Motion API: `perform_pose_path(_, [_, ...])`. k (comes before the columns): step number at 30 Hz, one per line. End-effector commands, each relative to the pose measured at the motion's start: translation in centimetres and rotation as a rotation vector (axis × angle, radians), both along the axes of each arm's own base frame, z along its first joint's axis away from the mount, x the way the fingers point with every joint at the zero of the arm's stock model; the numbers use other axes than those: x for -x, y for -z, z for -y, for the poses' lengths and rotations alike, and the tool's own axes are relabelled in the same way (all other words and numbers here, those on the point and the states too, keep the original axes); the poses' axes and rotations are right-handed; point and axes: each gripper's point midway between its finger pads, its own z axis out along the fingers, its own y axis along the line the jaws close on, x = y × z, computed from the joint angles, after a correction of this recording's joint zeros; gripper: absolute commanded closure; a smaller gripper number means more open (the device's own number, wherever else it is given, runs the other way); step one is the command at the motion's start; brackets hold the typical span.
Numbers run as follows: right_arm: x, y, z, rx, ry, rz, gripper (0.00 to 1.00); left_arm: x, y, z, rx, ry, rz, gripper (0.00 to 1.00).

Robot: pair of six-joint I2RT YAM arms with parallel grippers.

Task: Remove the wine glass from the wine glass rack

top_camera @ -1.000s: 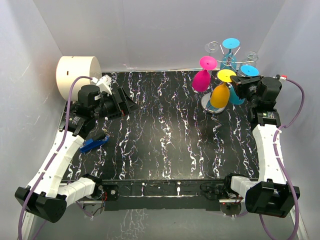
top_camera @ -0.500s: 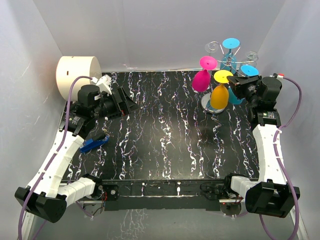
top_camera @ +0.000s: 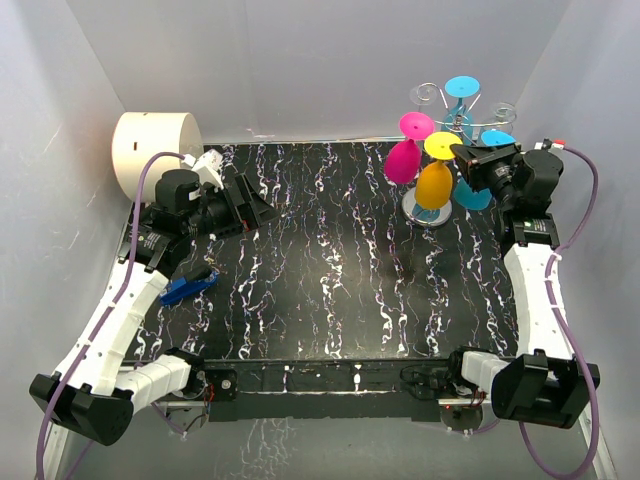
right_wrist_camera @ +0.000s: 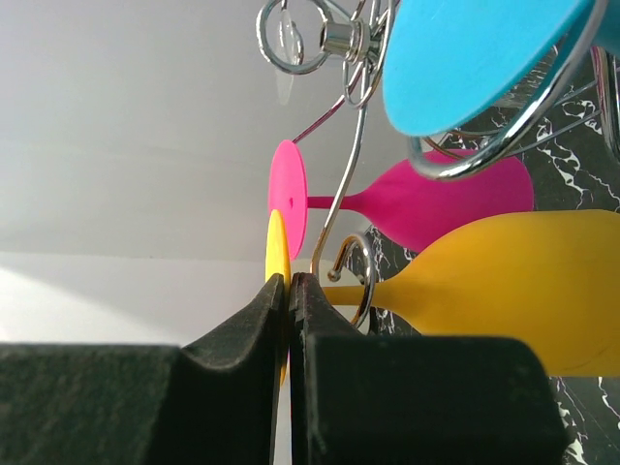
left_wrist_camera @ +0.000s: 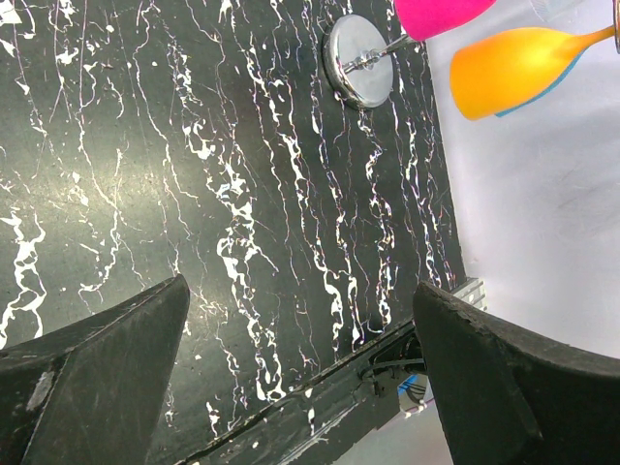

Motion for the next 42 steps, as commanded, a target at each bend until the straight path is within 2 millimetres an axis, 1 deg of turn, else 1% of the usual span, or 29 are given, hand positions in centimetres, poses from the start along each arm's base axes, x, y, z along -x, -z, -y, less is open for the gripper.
perform_pose_path(1, [-0.6, -4.2, -0.3, 0.0, -0.02, 0.13, 1.0, 0.4, -1.6, 0.2, 0.013, 0.022, 0.036, 0.01])
perform_pose_path(7, [-1.4, -4.7, 0.3, 0.008, 0.011, 0.139, 1.0, 0.3, -1.5, 0.1, 0.005, 0.018, 0.037, 0.01])
perform_pose_path(11, [-1.7, -4.3, 0.9, 0.011, 0.039, 0.128, 1.0, 0.2, -1.5, 0.2, 0.005, 0.02, 0.038, 0.01])
perform_pose_path(18, [-1.6, -4.0, 2.0, 0.03, 0.111, 0.098, 1.0, 0.2, -1.5, 0.1, 0.005, 0.017, 0.034, 0.01])
perform_pose_path(22, [-1.4, -4.0, 3.2, 0.052, 0.181, 0.073, 1.0, 0.2, -1.5, 0.1, 0.005, 0.019, 0.033, 0.01])
perform_pose_path(25, [-1.2, -4.0, 3.6, 0.056, 0.203, 0.064, 1.0, 0.3, -1.6, 0.2, 0.008, 0.02, 0.036, 0.01])
perform_pose_path(30, [-0.3, -4.1, 3.7, 0.05, 0.22, 0.048, 1.0, 0.4, -1.7, 0.1, 0.007, 0.017, 0.037, 0.01])
perform_pose_path(34, [0.5, -4.5, 3.3, 0.04, 0.209, 0.055, 0.99, 0.5, -1.7, 0.1, 0.009, 0.021, 0.037, 0.01])
perform_pose_path(39, [2.1, -4.8, 3.2, 0.015, 0.222, 0.039, 0.99, 0.7, -1.9, 0.0, 0.007, 0.021, 0.042, 0.01])
perform_pose_path(42, [3.1, -4.5, 3.2, -0.007, 0.239, 0.003, 0.98, 0.9, -1.8, -0.1, 0.005, 0.024, 0.04, 0.01])
